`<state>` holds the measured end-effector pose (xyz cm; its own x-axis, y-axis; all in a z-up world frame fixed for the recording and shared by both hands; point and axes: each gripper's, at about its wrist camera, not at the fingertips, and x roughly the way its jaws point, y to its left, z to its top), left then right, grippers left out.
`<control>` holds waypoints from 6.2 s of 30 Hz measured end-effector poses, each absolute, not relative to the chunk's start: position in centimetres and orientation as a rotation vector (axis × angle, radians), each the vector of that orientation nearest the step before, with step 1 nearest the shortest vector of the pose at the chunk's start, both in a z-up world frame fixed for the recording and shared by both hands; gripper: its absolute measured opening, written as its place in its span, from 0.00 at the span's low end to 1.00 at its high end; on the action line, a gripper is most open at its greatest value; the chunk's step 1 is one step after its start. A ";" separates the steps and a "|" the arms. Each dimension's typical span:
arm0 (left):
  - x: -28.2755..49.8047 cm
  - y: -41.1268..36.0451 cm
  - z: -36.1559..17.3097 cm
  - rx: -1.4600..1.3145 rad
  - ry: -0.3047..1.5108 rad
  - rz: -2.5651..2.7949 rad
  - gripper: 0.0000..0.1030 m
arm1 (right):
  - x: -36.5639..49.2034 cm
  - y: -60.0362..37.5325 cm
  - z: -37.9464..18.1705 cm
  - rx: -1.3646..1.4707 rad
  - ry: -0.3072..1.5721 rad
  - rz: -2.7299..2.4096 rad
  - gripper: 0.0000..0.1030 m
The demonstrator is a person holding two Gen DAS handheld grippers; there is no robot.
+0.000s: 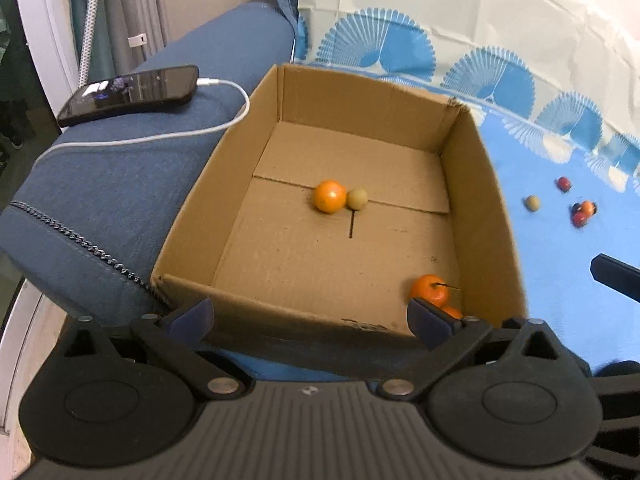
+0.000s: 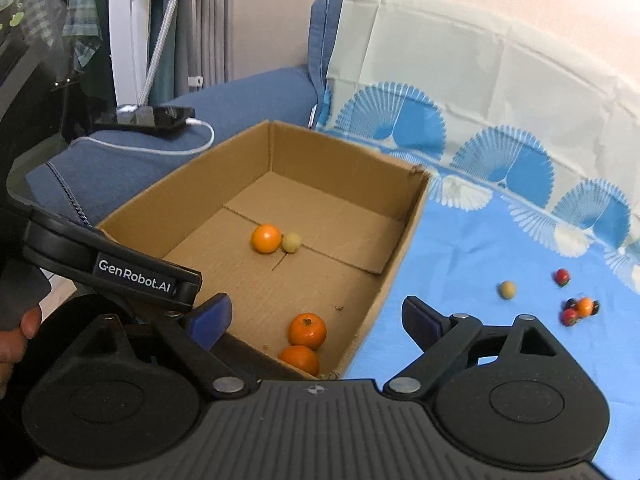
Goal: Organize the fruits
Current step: 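Withdraw both tools from the box, then grasp the yellow fruit with the left tool while the right tool grasps an orange fruit, then carry the yellow fruit and orange fruit over the cardboard box with both tools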
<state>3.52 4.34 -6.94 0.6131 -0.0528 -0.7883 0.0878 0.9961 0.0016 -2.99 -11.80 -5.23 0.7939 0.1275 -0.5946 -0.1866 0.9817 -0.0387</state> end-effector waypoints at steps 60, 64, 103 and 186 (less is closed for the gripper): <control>-4.0 5.2 0.0 0.085 0.734 -0.011 1.00 | -6.3 -14.6 -2.9 0.154 0.633 0.099 0.98; -3.5 3.9 -0.3 0.094 0.743 -0.058 1.00 | -7.3 -15.0 -2.8 0.185 0.614 0.079 0.98; 21.7 -33.3 -17.4 0.278 0.903 -0.372 1.00 | 4.8 -51.3 -18.7 0.370 0.537 -0.505 0.99; -5.0 -4.3 -0.2 0.160 0.741 -0.326 0.32 | -12.5 -22.5 -3.6 0.098 0.525 -0.052 0.38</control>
<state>-4.95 -4.27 -0.20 0.6903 -0.2345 -0.6845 0.3465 0.9376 0.0283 -12.54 -22.46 -3.64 0.8642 -0.0240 -0.5025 0.0742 0.9940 0.0802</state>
